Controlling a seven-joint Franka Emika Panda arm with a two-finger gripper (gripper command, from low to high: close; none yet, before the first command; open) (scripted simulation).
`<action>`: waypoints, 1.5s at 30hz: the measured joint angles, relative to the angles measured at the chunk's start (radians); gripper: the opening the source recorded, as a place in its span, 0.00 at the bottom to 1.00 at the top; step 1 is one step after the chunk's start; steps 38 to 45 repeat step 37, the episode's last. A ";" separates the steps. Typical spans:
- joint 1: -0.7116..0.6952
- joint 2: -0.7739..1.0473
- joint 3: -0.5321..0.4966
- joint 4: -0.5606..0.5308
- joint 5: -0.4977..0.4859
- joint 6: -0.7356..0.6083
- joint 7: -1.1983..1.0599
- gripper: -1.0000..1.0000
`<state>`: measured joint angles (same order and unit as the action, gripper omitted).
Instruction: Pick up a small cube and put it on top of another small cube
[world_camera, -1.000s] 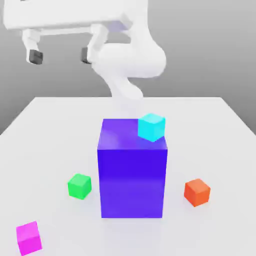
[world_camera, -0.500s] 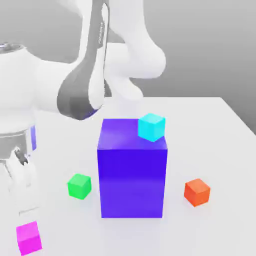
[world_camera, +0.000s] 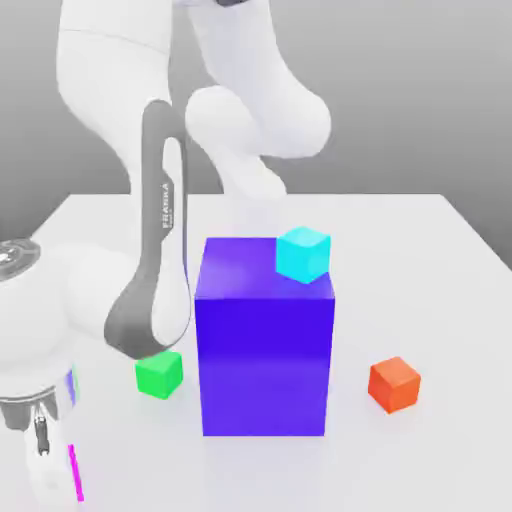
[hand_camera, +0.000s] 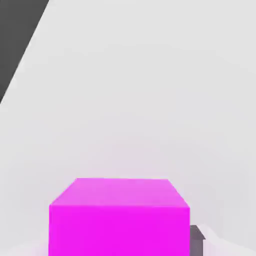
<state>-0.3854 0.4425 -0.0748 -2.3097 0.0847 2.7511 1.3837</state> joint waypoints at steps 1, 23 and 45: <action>0.002 -0.033 -0.003 -0.007 -0.006 -0.026 0.004 0.00; -0.070 -0.686 0.040 -0.677 -0.111 -0.006 0.515 0.00; -0.072 -0.459 0.049 -0.672 -0.095 0.215 0.508 1.00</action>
